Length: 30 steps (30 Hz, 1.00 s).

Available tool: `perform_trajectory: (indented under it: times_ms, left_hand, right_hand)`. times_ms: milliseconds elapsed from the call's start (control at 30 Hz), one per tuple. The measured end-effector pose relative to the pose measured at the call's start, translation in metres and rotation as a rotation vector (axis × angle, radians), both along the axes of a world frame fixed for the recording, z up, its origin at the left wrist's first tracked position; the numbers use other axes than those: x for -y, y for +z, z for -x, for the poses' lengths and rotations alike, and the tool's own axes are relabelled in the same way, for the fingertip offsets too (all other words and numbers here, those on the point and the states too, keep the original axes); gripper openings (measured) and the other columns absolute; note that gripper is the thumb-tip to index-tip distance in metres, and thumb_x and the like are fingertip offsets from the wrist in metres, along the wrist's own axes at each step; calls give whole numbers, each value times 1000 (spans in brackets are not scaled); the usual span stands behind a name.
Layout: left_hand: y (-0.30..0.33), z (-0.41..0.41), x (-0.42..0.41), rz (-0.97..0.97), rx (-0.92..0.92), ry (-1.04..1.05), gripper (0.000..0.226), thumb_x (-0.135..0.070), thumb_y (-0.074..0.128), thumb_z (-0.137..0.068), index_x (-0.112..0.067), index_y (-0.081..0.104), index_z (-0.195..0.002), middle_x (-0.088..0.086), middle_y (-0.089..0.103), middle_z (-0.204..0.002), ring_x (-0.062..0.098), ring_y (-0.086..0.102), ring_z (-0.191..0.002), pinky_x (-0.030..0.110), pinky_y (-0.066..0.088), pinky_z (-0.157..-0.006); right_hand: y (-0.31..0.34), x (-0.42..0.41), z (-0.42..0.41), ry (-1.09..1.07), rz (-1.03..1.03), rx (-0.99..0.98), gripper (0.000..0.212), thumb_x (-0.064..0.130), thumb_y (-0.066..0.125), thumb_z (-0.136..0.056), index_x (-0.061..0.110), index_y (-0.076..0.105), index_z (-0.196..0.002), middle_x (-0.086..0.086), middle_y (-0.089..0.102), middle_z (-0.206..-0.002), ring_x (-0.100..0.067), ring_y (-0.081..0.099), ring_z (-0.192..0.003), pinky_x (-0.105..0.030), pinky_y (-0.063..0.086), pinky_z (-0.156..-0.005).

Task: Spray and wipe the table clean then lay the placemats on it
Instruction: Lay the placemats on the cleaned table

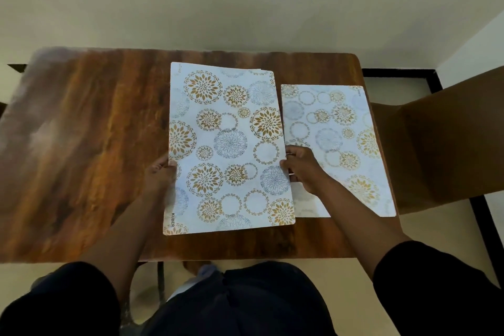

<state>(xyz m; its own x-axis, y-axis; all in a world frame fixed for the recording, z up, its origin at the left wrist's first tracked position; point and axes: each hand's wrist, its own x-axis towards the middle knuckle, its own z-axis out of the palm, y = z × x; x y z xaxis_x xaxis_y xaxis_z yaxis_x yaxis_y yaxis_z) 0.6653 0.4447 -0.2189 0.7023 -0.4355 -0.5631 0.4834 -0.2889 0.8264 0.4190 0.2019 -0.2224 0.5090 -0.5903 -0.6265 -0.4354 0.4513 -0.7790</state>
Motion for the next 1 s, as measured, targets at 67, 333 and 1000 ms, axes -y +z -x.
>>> perform_trajectory:
  times_ms: [67,333,1000]
  left_hand:
    - [2,-19,-17,-31,56,-48,33,0,45,-111,-2,64,-139,13,77,-125,30,78,-103,51,64,-89]
    - [9,-107,-97,-109,195,-19,29,-7,48,-112,-4,62,-138,10,74,-124,25,75,-105,37,65,-86]
    - [-12,-159,-270,-638,626,193,47,-39,53,-107,-28,45,-152,6,40,-165,32,37,-152,58,32,-123]
  right_hand:
    - [-2,-13,-22,-29,60,15,34,-7,59,-94,17,73,-115,-7,76,-115,-24,73,-103,-42,60,-86]
    - [-12,-80,-136,-51,15,42,31,-7,56,-97,13,73,-113,-5,75,-116,-22,72,-105,-42,60,-91]
    - [-16,-248,-402,-114,-117,-58,40,-15,48,-93,10,74,-112,-1,72,-100,-9,66,-78,-19,54,-58]
